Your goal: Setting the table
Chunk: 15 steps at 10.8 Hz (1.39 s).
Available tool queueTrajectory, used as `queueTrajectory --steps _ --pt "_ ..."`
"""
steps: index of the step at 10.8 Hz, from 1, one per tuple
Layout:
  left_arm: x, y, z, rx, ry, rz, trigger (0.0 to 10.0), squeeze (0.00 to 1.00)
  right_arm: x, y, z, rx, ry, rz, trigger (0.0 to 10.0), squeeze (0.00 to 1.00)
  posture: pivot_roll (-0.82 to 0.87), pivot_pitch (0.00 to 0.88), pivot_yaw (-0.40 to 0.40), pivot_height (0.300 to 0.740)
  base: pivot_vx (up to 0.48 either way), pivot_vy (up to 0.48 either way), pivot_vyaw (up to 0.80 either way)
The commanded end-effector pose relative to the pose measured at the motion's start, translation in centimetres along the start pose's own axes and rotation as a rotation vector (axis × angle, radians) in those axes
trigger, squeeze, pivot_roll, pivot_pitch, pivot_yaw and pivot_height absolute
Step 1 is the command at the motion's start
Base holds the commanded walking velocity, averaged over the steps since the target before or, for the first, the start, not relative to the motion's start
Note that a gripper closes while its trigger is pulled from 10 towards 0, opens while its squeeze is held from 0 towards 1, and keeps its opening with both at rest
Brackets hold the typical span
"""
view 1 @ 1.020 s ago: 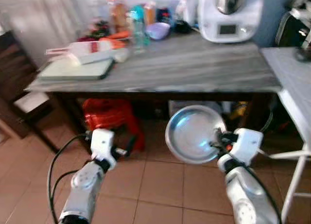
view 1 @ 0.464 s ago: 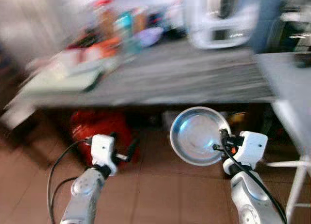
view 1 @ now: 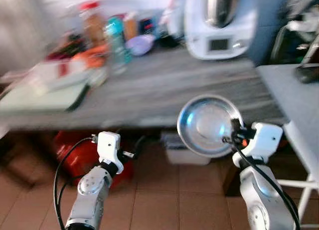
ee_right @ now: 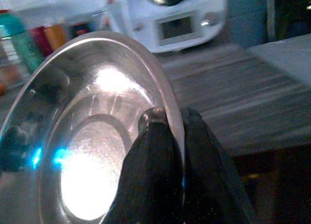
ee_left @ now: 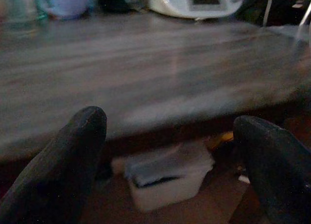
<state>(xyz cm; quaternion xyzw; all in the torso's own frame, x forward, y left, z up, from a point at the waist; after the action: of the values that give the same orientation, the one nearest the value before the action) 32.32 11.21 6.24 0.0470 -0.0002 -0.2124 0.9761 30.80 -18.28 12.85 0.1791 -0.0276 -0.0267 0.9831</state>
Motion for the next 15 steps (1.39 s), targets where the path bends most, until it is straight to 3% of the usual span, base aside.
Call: queueTrajectory --steps 1,4,6,11,15 --pt "0.3 -0.4 0.2 -0.005 -0.004 -0.007 10.0 0.0 0.0 -0.3 0.6 -0.014 -0.013 -0.006 10.0 0.0 0.0 0.0 0.088 0.74 0.48 0.0 0.0" --pt "0.9 -1.0 0.7 -0.031 -0.028 0.015 10.0 0.0 0.6 0.2 2.0 -0.036 -0.05 0.031 10.0 0.0 -0.01 0.0 0.059 0.74 0.48 0.0 0.0" --pt "1.1 -0.5 1.4 -0.014 -0.047 0.045 10.0 0.0 1.1 -0.1 2.5 0.002 -0.071 0.019 10.0 0.0 -0.01 0.0 0.063 0.74 0.172 0.0 0.0" --pt "0.0 2.8 3.0 0.175 -0.083 0.15 10.0 0.0 1.4 -0.2 1.1 0.063 -0.035 -0.002 10.0 0.0 0.01 0.0 0.09 0.74 0.0 0.0 0.09" --pt "-0.9 2.2 2.8 0.232 -0.078 0.069 10.0 0.0 2.1 -0.2 0.8 0.093 -0.03 -0.009 10.0 0.0 0.03 0.0 0.097 0.74 0.0 0.0 0.47"
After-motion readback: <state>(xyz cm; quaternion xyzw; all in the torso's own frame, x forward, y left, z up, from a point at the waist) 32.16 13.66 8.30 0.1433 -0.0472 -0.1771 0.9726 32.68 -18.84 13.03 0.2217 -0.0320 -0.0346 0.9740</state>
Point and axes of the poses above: a point about 5 cm out from each wrist's last joint towards the gripper, its own x axis pointing out of the wrist towards the gripper, its own z axis along the axis of the wrist's last joint, y = z × x, the point moved 5 cm from there along x, pointing out of the wrist towards the gripper, and after that the axes turned 13 degrees about x, right-handed, at the moved point
